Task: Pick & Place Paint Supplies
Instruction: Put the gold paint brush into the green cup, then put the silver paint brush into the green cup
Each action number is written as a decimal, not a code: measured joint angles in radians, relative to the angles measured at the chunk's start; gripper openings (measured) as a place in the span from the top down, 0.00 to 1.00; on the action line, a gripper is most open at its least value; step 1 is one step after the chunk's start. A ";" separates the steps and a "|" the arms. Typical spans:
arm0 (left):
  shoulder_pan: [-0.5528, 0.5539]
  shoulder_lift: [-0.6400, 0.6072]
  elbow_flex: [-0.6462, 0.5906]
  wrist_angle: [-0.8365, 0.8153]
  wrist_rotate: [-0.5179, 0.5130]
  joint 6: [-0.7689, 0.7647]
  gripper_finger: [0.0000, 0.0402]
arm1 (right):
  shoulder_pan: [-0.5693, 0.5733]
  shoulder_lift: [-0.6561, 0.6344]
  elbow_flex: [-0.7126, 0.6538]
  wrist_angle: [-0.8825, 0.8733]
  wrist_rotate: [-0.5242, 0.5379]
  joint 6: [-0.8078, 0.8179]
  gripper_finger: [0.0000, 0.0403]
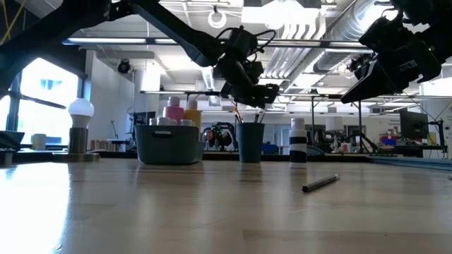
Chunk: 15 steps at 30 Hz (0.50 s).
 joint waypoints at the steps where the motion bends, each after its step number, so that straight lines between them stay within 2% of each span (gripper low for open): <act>1: -0.002 -0.004 0.000 0.002 0.000 0.014 0.62 | 0.000 0.000 0.000 0.000 0.000 0.000 1.00; 5: -0.014 -0.040 -0.002 -0.011 -0.008 0.048 0.57 | 0.000 0.000 0.000 0.000 0.000 0.000 1.00; 15: -0.076 -0.153 0.001 -0.008 -0.086 0.143 0.56 | 0.000 0.000 0.000 0.001 0.000 0.000 1.00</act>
